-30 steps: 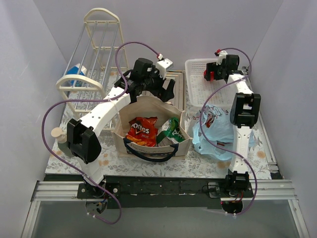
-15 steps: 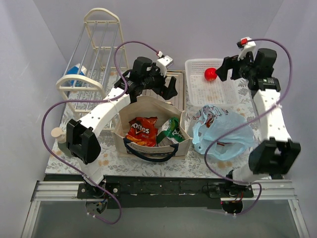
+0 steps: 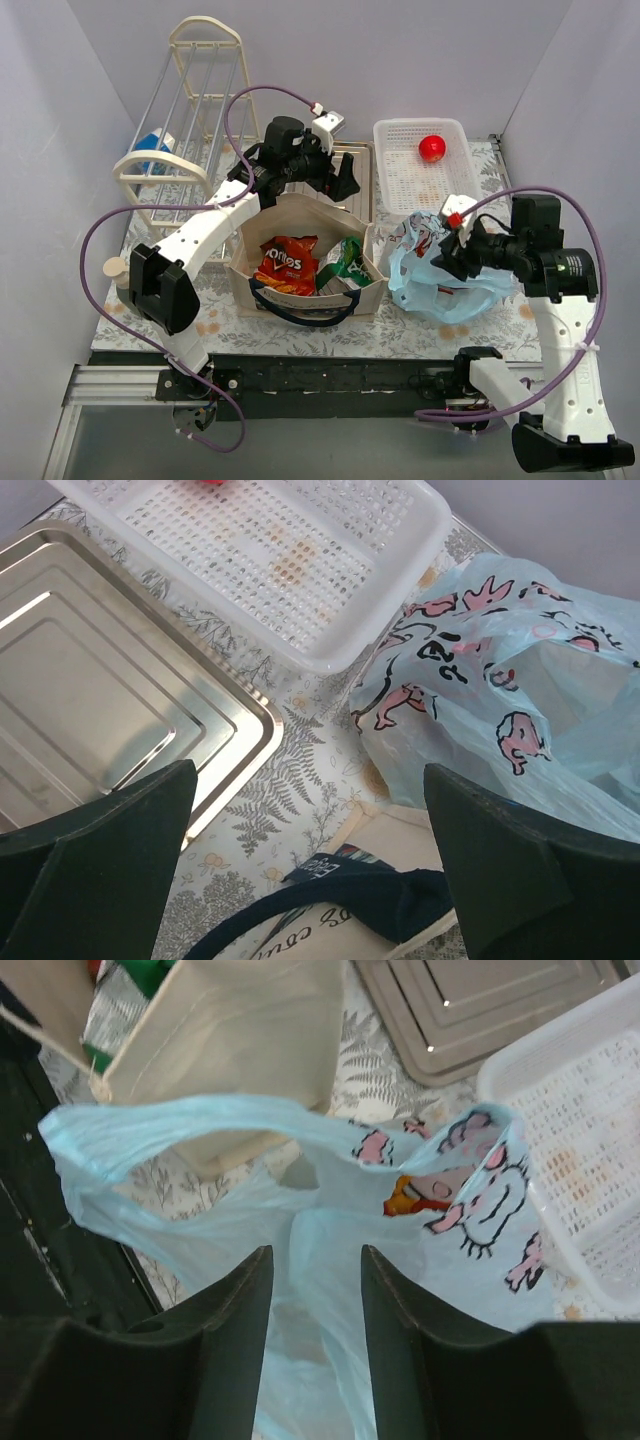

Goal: Untie the knot of the grocery bags and take out the mixed food

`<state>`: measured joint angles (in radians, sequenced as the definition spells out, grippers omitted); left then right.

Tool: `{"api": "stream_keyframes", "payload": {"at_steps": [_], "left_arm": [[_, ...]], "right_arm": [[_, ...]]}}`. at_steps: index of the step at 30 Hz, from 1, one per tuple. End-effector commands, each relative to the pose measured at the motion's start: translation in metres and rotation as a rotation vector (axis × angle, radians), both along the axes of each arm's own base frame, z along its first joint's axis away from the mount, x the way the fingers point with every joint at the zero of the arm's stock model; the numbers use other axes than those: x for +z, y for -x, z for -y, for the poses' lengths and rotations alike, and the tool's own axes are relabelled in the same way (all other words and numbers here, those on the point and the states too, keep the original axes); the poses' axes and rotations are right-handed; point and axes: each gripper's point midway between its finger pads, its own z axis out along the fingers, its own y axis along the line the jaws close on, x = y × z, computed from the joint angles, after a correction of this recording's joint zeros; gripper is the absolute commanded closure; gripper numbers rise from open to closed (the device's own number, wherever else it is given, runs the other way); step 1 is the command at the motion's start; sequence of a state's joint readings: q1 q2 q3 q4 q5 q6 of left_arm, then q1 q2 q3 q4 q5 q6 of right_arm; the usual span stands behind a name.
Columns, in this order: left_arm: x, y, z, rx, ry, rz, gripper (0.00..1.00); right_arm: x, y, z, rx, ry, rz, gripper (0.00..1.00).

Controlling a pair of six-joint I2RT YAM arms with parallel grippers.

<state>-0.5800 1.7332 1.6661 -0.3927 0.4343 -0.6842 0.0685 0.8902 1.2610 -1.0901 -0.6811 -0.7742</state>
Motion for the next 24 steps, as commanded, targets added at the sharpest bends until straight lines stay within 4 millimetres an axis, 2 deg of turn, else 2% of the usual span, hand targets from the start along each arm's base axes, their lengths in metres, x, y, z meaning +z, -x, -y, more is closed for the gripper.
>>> {"api": "stream_keyframes", "payload": {"at_steps": [1,3,4,5,6,7,9,11,12,14,15,18,20,21,24], "left_arm": [[0.036,0.008,0.005,-0.022,0.079,0.034,0.03],[0.038,0.008,0.008,-0.027,0.081,0.037,0.03],[0.039,0.008,0.008,-0.027,0.081,0.038,0.03],[0.039,0.009,0.009,-0.031,0.079,0.04,0.03],[0.041,0.009,0.009,-0.031,0.078,0.046,0.03],[0.041,0.01,0.01,-0.033,0.077,0.048,0.03],[0.04,0.01,0.012,-0.034,0.071,0.05,0.03],[0.04,0.013,0.013,-0.036,0.066,0.054,0.03],[0.041,0.014,0.014,-0.038,0.066,0.058,0.03],[0.039,0.017,0.015,-0.042,0.058,0.058,0.03],[0.038,0.017,0.016,-0.046,0.052,0.06,0.03],[0.034,0.02,0.018,-0.051,0.045,0.053,0.03],[0.032,0.019,0.019,-0.052,0.046,0.046,0.03],[0.031,0.019,0.019,-0.05,0.046,0.045,0.03],[0.032,0.017,0.018,-0.042,0.042,0.055,0.03]], "right_arm": [[-0.045,0.046,0.017,0.059,0.148,-0.113,0.54],[-0.063,0.046,0.027,0.032,0.201,-0.144,0.58],[-0.082,0.046,0.03,0.011,0.214,-0.234,0.6],[-0.093,0.047,0.033,-0.001,0.23,-0.295,0.66],[-0.105,0.047,0.04,-0.04,0.263,-0.357,0.75],[-0.122,0.047,0.044,-0.054,0.283,-0.438,0.78],[-0.133,0.022,0.054,-0.151,0.318,-0.41,0.82],[-0.132,-0.001,0.06,-0.209,0.335,-0.328,0.84],[-0.123,-0.03,0.071,-0.28,0.363,-0.213,0.86],[-0.114,-0.06,0.085,-0.376,0.405,-0.133,0.88],[-0.106,-0.078,0.102,-0.457,0.453,-0.074,0.9],[-0.1,-0.104,0.122,-0.567,0.471,-0.056,0.92],[-0.102,-0.108,0.119,-0.576,0.446,-0.069,0.91],[-0.104,-0.105,0.102,-0.511,0.378,-0.094,0.9],[-0.112,-0.082,0.067,-0.375,0.261,-0.162,0.89]]}}
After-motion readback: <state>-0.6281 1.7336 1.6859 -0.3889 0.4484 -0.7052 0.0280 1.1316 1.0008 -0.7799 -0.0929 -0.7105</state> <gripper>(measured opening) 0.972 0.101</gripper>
